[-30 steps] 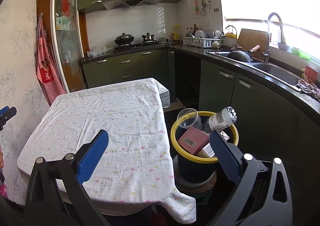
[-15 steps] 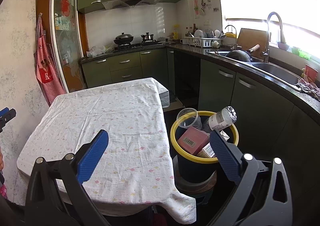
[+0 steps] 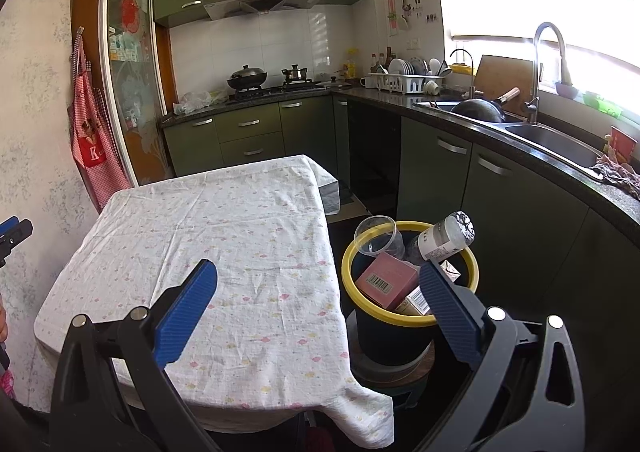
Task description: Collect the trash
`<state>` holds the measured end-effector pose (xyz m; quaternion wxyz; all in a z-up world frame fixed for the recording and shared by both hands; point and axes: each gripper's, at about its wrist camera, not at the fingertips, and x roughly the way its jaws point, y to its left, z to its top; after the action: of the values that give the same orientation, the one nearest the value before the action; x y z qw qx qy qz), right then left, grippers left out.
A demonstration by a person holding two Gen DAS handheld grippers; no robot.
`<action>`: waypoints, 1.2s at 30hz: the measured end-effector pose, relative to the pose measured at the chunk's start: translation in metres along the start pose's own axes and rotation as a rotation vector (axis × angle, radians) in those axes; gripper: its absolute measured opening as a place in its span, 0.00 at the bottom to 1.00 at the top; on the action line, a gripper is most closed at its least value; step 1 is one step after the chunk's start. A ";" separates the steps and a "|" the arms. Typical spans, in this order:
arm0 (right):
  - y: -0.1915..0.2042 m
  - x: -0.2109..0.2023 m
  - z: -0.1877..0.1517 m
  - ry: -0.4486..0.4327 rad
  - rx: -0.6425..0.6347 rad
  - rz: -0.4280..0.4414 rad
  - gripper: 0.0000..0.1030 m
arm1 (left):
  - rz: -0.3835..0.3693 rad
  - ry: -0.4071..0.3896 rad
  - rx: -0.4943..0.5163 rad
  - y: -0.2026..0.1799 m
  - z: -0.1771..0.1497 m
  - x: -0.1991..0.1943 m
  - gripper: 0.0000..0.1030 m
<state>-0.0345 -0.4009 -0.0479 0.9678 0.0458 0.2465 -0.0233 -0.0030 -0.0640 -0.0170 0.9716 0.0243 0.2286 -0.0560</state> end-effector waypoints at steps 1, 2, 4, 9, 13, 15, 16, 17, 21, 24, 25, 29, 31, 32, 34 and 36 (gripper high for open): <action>0.000 0.000 0.000 0.000 -0.001 0.000 0.93 | -0.001 0.001 0.000 0.000 0.000 0.000 0.95; 0.000 0.000 0.000 0.000 -0.001 0.000 0.93 | -0.002 0.002 -0.001 0.000 -0.001 0.001 0.95; 0.000 0.000 0.000 0.001 0.001 -0.001 0.93 | -0.004 0.004 -0.001 0.000 -0.001 0.002 0.95; 0.000 0.000 0.000 0.000 0.001 0.000 0.93 | -0.005 0.005 -0.002 0.000 -0.002 0.003 0.95; 0.000 0.001 0.000 0.000 0.001 0.000 0.93 | -0.007 0.005 -0.001 0.000 -0.002 0.003 0.95; 0.000 0.001 0.000 0.000 0.001 0.000 0.93 | -0.008 0.007 0.000 0.000 -0.002 0.003 0.95; -0.001 0.001 0.000 0.001 0.001 0.000 0.93 | -0.008 0.007 0.000 0.000 -0.002 0.003 0.95; 0.000 0.001 0.000 0.001 0.000 0.000 0.93 | -0.009 0.007 -0.001 0.000 -0.002 0.003 0.95; -0.001 0.001 0.000 0.001 0.001 0.000 0.93 | -0.010 0.011 0.001 -0.001 -0.003 0.004 0.95; 0.000 0.001 0.000 0.001 0.002 0.000 0.93 | -0.011 0.014 0.001 -0.001 -0.004 0.005 0.95; 0.000 0.001 0.000 0.000 0.001 0.000 0.93 | -0.012 0.014 0.000 -0.001 -0.004 0.006 0.95; -0.001 0.001 0.000 0.001 0.002 0.001 0.93 | -0.012 0.015 0.001 -0.001 -0.004 0.006 0.95; -0.001 0.001 0.000 0.001 0.001 0.001 0.93 | -0.014 0.016 0.000 -0.001 -0.004 0.006 0.95; 0.000 0.001 0.000 0.001 0.001 0.001 0.93 | -0.013 0.016 0.000 -0.001 -0.004 0.006 0.95; 0.000 0.000 0.000 0.001 0.002 0.001 0.93 | -0.015 0.015 -0.002 -0.001 -0.004 0.006 0.95; 0.000 0.002 0.000 0.002 0.002 0.002 0.93 | -0.015 0.016 -0.002 0.000 -0.004 0.006 0.95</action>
<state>-0.0333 -0.4011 -0.0492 0.9675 0.0473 0.2475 -0.0225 0.0004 -0.0646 -0.0237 0.9693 0.0222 0.2368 -0.0630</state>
